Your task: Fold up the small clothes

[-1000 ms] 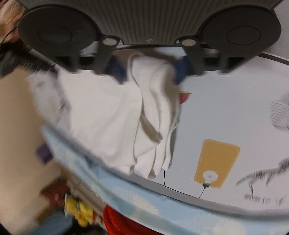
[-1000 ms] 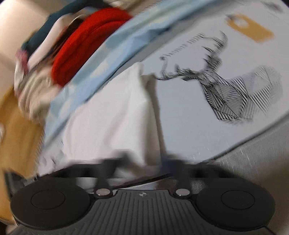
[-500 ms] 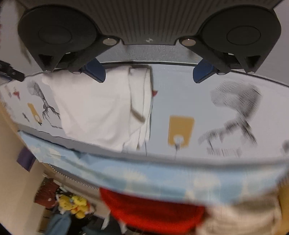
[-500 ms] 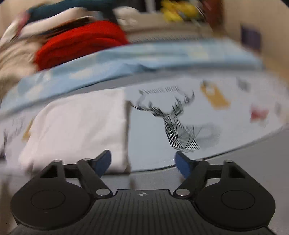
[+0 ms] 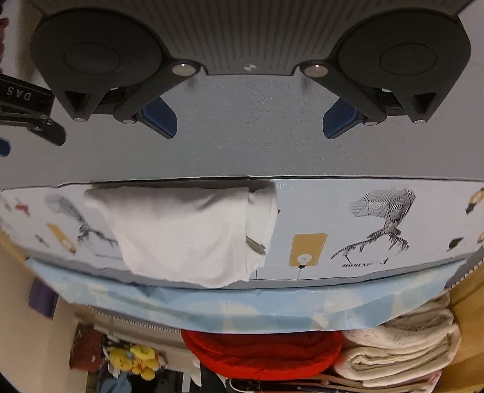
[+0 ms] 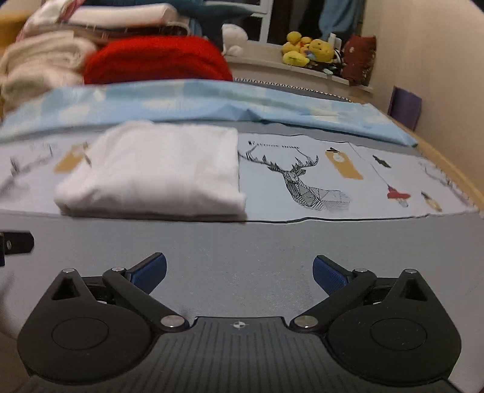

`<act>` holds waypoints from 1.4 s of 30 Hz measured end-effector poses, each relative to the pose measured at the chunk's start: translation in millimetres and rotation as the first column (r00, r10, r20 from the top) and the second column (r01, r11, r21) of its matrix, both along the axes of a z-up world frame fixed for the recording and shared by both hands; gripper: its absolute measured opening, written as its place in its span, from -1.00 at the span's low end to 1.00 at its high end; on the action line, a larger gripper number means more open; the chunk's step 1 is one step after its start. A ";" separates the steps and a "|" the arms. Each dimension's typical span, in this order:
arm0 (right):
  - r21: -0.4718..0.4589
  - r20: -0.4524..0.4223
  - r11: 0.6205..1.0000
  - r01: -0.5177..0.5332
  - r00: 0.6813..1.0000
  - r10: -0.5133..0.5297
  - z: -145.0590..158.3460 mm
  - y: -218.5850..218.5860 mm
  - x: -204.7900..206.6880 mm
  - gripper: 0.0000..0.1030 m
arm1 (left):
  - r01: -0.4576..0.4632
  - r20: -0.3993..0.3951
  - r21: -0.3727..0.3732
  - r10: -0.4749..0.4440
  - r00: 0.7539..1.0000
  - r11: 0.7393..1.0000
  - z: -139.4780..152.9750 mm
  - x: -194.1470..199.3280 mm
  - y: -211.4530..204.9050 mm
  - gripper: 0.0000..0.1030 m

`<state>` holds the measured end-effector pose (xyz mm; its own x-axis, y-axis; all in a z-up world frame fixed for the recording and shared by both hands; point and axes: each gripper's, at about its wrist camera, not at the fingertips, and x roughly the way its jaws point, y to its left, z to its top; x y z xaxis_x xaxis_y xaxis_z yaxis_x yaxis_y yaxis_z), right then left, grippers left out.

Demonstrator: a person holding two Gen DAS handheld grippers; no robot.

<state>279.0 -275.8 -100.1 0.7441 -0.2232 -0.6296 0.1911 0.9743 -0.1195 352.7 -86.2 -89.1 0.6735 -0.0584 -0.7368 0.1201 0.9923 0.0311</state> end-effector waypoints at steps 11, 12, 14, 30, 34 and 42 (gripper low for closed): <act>-0.031 -0.002 0.999 -0.018 1.000 0.018 -7.8 7.3 14.4 0.98 | 0.019 0.012 0.019 -0.019 1.000 1.000 -2.4 13.4 -10.8 0.99; -0.026 -0.004 0.999 -0.018 1.000 0.018 -8.2 7.1 14.5 0.98 | 0.019 0.013 0.022 -0.020 1.000 1.000 -2.4 13.2 -11.1 0.99; -0.020 -0.007 1.000 -0.018 1.000 0.018 -8.5 7.6 13.9 0.98 | 0.019 0.014 0.031 -0.019 1.000 0.999 -3.0 12.6 -11.4 0.99; -0.013 -0.018 1.000 -0.021 1.000 0.020 -11.6 9.4 12.5 0.98 | 0.015 0.000 0.036 -0.015 1.000 0.999 -5.5 14.2 -10.3 0.99; -0.009 -0.021 1.000 -0.020 1.000 0.019 -12.2 9.1 12.9 0.98 | 0.018 0.003 0.048 -0.018 1.000 0.999 -6.3 13.1 -12.0 0.99; -0.003 -0.024 1.000 -0.017 1.000 0.017 -12.3 9.3 13.5 0.98 | 0.020 0.005 0.050 -0.021 1.000 0.999 -7.3 12.8 -12.6 0.99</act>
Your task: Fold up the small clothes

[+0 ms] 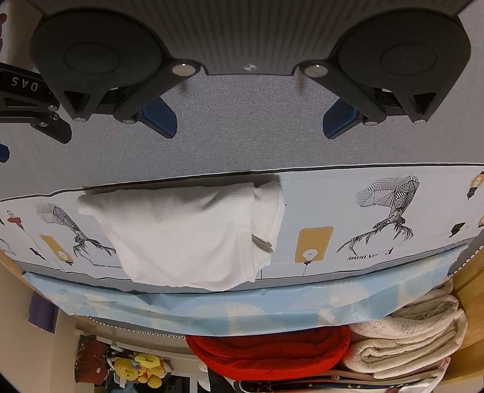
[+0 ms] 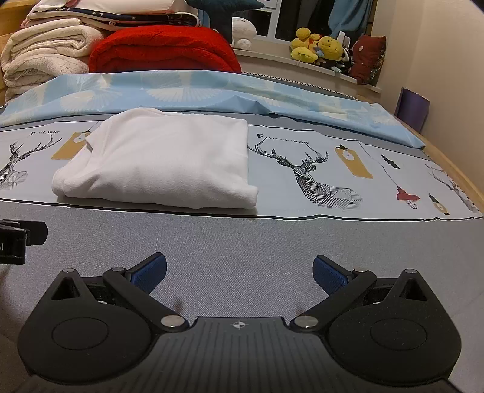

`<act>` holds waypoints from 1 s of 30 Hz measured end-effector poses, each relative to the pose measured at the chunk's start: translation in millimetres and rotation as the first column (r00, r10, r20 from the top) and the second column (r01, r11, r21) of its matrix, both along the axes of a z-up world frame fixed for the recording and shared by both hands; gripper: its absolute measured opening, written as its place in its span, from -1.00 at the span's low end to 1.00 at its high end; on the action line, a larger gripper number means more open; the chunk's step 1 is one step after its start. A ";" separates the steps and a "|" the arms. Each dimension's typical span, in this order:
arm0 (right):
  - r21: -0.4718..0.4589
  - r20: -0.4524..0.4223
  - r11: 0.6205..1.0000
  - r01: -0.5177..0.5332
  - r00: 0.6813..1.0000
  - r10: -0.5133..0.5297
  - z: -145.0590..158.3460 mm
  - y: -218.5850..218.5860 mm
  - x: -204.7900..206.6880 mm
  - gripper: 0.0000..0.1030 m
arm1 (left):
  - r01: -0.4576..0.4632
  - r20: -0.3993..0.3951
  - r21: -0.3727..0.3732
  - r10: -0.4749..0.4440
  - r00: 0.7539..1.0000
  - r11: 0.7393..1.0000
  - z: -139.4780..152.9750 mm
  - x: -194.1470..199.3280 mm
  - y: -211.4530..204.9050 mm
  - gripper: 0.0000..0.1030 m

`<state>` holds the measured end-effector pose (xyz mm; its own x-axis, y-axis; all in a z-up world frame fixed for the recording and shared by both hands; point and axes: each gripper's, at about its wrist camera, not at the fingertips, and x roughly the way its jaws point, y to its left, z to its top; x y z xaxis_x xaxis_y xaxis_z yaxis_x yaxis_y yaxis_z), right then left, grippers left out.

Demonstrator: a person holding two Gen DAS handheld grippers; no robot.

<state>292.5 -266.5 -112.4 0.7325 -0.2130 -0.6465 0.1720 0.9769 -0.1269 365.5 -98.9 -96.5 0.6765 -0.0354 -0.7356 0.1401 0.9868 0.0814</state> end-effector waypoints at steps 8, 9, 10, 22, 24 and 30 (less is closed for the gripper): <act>0.000 -0.001 1.000 -0.003 1.000 0.003 -0.5 0.9 0.1 0.98 | 0.004 0.002 0.003 -0.004 1.000 1.000 -0.2 -0.4 -0.7 0.99; 0.000 -0.002 1.000 -0.003 1.000 0.003 -0.6 0.9 0.0 0.98 | 0.005 0.003 0.003 -0.005 1.000 1.000 -0.4 -0.4 -0.7 0.99; 0.001 -0.002 1.000 -0.004 1.000 0.004 -0.6 0.9 0.0 0.98 | 0.005 0.003 0.004 -0.005 1.000 1.000 -0.6 -0.5 -0.8 0.99; 0.003 -0.003 1.000 -0.009 1.000 0.009 -0.8 1.8 -0.6 0.98 | 0.006 0.004 0.008 -0.006 1.000 1.000 -1.0 -0.9 -1.7 0.99; 0.003 -0.004 1.000 -0.012 1.000 0.012 -0.6 1.7 -0.6 0.98 | 0.007 0.004 0.009 -0.007 1.000 1.000 -1.0 -1.0 -2.0 0.99; 0.003 -0.003 1.000 -0.014 1.000 0.014 -0.6 2.6 -1.0 0.98 | 0.008 0.005 0.013 -0.008 1.000 1.000 -1.5 -1.4 -2.6 0.99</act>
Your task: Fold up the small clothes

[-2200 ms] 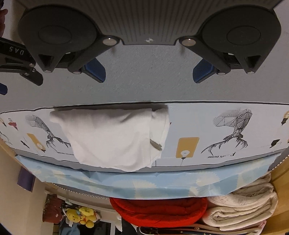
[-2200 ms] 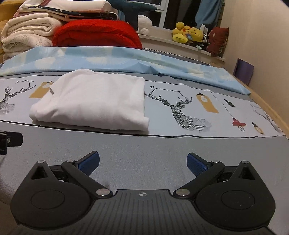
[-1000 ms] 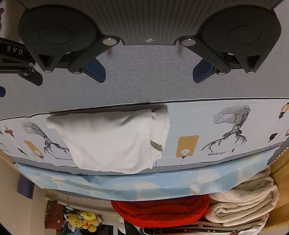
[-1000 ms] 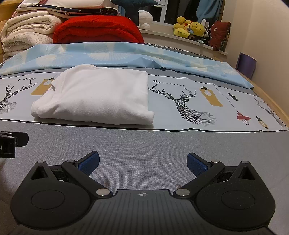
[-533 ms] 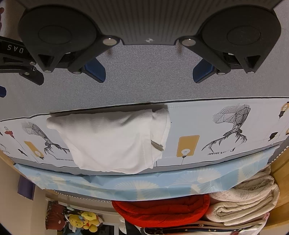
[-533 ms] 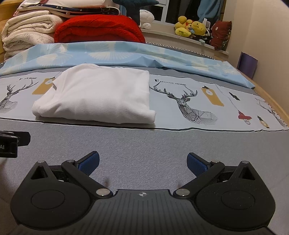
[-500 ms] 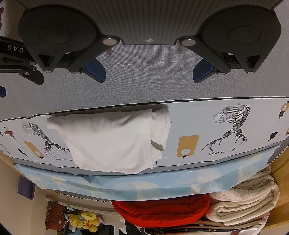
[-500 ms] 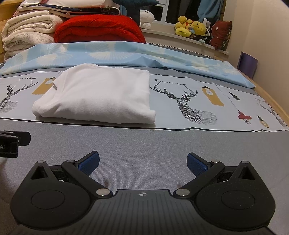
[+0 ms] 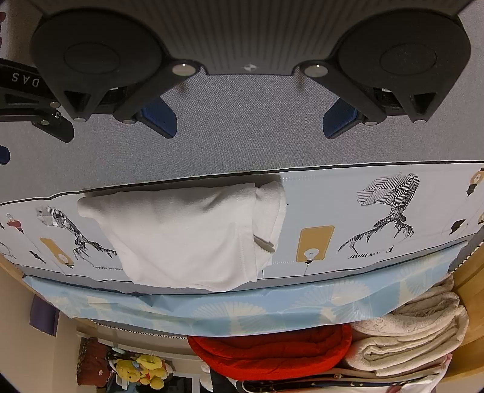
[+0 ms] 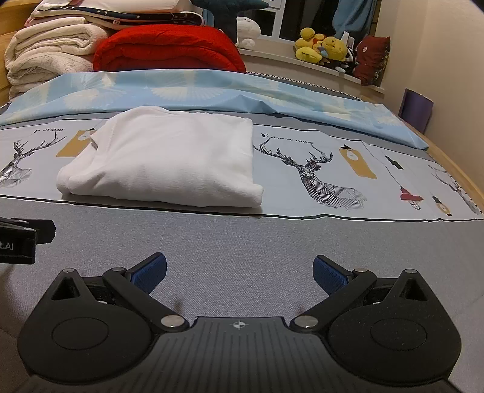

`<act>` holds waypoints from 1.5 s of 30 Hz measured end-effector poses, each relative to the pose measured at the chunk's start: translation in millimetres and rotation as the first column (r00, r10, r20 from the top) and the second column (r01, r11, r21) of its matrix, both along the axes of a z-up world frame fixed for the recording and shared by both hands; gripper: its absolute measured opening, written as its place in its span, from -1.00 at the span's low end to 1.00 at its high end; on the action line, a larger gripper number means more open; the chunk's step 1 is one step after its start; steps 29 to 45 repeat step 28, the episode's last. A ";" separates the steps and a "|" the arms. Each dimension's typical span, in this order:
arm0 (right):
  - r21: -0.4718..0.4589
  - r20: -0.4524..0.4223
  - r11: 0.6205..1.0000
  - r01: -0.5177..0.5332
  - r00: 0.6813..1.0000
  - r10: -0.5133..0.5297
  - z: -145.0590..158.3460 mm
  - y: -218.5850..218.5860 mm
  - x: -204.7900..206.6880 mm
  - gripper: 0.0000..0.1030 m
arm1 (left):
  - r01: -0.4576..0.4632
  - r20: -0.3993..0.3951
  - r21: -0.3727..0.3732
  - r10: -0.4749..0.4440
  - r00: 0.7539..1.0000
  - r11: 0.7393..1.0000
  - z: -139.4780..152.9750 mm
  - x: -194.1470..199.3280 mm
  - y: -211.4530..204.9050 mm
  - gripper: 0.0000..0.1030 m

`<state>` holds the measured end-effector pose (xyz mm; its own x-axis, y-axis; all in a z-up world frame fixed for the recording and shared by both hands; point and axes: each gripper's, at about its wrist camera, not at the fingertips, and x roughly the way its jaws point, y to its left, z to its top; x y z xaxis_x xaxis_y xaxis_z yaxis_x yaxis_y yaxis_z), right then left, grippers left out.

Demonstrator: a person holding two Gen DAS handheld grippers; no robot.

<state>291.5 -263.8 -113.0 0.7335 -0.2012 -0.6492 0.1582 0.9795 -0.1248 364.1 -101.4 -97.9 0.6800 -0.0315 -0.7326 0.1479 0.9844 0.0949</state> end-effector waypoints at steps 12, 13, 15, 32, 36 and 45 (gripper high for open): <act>0.001 0.002 1.000 0.000 1.000 0.000 0.5 1.0 0.0 0.98 | 0.000 -0.002 0.000 0.000 1.000 1.000 0.0 0.3 -0.4 0.99; 0.000 0.002 1.000 -0.001 1.000 0.001 0.8 1.4 0.0 0.98 | 0.000 -0.002 0.001 0.000 1.000 1.000 0.0 0.2 -0.5 0.99; 0.002 0.002 1.000 -0.001 1.000 0.001 0.9 1.3 0.0 0.98 | 0.000 -0.002 0.003 0.000 1.000 1.000 0.0 0.1 -0.5 0.99; 0.005 0.004 1.000 -0.009 1.000 0.009 1.3 1.6 0.1 0.98 | -0.004 0.009 0.007 0.004 1.000 1.000 0.0 0.7 1.5 0.99; 0.005 0.004 1.000 -0.009 1.000 0.009 1.3 1.6 0.1 0.98 | -0.004 0.009 0.007 0.004 1.000 1.000 0.0 0.7 1.5 0.99; 0.005 0.004 1.000 -0.009 1.000 0.009 1.3 1.6 0.1 0.98 | -0.004 0.009 0.007 0.004 1.000 1.000 0.0 0.7 1.5 0.99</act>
